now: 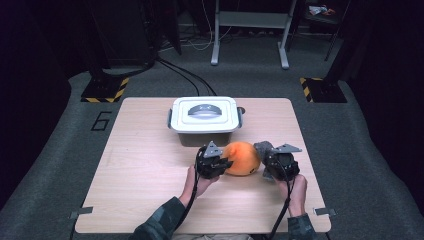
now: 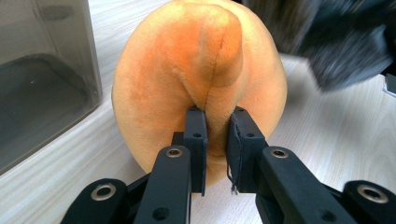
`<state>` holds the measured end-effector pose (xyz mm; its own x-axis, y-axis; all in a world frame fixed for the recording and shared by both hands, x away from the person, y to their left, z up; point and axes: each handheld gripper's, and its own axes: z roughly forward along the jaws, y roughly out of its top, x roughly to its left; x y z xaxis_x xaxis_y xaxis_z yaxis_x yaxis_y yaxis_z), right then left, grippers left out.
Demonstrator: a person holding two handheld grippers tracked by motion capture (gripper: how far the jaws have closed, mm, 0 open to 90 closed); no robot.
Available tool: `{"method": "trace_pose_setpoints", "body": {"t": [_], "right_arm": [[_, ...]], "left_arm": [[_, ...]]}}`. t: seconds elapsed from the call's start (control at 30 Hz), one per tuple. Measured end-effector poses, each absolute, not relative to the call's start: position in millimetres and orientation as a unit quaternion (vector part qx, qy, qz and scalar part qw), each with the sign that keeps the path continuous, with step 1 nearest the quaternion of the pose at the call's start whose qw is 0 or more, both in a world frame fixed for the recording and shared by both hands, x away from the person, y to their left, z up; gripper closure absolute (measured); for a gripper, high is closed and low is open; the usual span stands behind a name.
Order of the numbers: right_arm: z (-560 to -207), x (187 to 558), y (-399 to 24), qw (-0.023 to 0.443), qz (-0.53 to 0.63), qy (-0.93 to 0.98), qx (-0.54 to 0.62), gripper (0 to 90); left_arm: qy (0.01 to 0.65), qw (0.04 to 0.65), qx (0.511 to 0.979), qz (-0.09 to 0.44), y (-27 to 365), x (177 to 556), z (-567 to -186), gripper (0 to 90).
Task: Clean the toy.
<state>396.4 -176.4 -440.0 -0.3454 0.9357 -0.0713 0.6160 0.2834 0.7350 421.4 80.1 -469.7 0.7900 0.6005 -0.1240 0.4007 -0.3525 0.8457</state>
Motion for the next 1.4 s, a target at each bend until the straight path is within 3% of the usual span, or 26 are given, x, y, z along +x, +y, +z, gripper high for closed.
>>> {"method": "trace_pose_setpoints", "body": {"t": [0.13,0.37,0.7,0.9,1.1,1.4], "right_arm": [[-419,392,-160,0.278,0.341,0.759,0.479,71.8],[-444,412,-147,0.244,0.314,0.779,0.484,72.4],[-452,416,-157,0.239,0.31,0.771,0.503,72.7],[-453,415,-158,0.237,0.307,0.771,0.505,72.7],[-455,415,-161,0.236,0.307,0.77,0.506,72.7],[-454,414,-163,0.236,0.312,0.767,0.508,73.0]], "left_arm": [[0.307,0.48,0.815,0.105,79,421,-469,79.0],[0.305,0.481,0.815,0.102,78,422,-469,75.0],[0.326,0.477,0.811,0.1,91,424,-473,51.6],[0.34,0.461,0.815,0.084,98,426,-487,45.9],[0.347,0.454,0.818,0.06,96,430,-498,50.6],[0.335,0.47,0.813,0.073,90,429,-499,79.0]]}}
